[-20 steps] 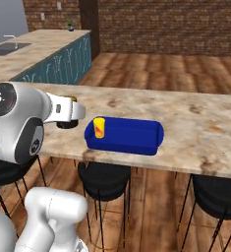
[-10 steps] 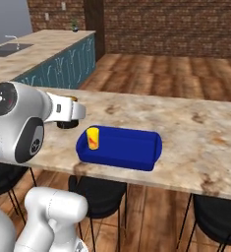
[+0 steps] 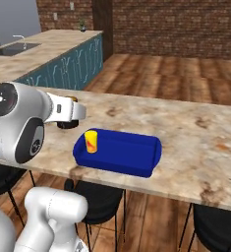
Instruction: There is a tray on the dining counter. Grab the cup, mug, and pitcher and place them on the tray. The pitcher may be placed next to the tray if it cannot fit the tray.
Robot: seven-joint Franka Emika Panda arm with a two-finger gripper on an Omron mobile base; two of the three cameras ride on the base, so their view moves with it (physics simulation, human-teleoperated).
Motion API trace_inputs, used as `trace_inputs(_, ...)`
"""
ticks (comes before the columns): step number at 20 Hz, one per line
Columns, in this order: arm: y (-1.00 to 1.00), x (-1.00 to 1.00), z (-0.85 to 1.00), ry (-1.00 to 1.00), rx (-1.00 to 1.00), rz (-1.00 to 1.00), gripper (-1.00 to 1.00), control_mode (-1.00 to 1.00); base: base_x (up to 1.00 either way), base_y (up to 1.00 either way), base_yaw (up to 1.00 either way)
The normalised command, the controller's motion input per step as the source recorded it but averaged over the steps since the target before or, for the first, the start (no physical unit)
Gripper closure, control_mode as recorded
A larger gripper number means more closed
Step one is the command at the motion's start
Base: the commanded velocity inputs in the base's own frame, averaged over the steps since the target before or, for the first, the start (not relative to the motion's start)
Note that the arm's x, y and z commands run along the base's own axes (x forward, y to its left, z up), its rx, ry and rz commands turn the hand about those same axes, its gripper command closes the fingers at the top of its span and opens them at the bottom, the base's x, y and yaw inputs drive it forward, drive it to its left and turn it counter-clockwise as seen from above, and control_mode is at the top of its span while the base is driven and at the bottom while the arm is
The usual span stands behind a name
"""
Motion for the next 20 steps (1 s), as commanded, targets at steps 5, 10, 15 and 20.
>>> trace_inputs(5, 0.00, 0.00, 0.00, 0.00, 0.00, 0.00, 1.00, 1.00, 0.26, -0.45, 0.15)
trace_inputs(10, 0.00, 0.00, 0.00, 0.00, 0.00, 0.00, 1.00, 1.00, 0.13, -0.50, 0.20)
trace_inputs(15, -0.14, 0.05, -0.08, 0.00, 0.01, 0.05, 1.00, -1.00, 0.13, -0.44, 0.17)
trace_inputs(20, -0.65, 0.40, -0.48, 0.00, 0.02, 0.34, 1.00, -1.00, 0.00, 0.00, 0.00)
